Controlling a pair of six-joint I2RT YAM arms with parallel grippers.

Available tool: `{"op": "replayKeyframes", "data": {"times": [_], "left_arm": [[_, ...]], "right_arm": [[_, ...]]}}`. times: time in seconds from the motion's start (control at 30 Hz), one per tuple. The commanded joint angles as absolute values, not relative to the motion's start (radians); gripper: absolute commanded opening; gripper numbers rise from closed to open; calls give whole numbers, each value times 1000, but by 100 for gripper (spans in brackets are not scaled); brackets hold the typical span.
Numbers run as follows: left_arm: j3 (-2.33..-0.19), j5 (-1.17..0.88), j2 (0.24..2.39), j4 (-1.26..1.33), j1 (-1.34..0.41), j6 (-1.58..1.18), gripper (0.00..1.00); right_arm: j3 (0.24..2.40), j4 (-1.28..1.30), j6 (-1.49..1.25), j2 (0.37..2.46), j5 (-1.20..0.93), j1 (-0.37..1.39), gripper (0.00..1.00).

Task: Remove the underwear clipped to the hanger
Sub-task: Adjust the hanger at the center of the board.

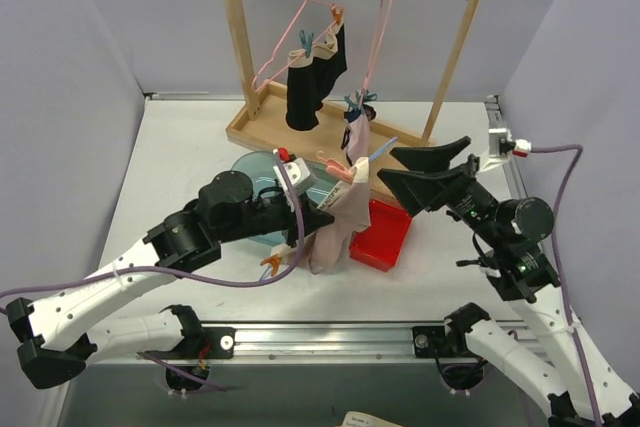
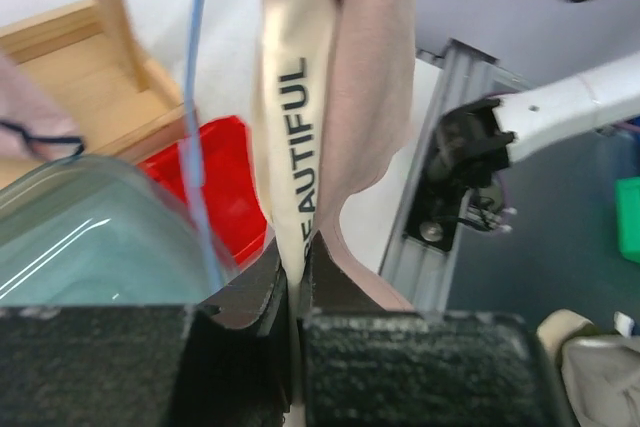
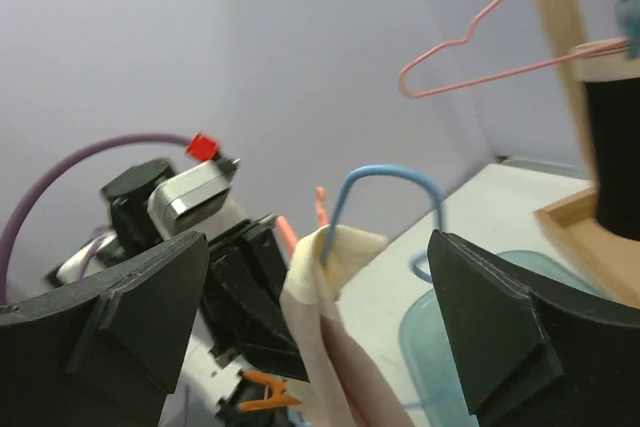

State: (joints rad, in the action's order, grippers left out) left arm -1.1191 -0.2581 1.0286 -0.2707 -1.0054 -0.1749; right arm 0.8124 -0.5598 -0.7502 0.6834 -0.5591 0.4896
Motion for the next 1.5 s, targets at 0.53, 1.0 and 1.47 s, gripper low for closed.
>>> {"op": "replayKeyframes", "data": {"times": [0.53, 1.0, 1.47], "left_arm": [[-1118, 160, 692, -471, -1002, -252, 3], [-1138, 57, 701, -499, -1002, -239, 3], [-1135, 48, 727, -491, -1002, -229, 3]], "right_arm": [[924, -194, -627, 928, -141, 185, 0], [721, -1985, -1735, 1649, -943, -370, 0], [750, -1351, -1260, 1445, -1049, -180, 0]]}}
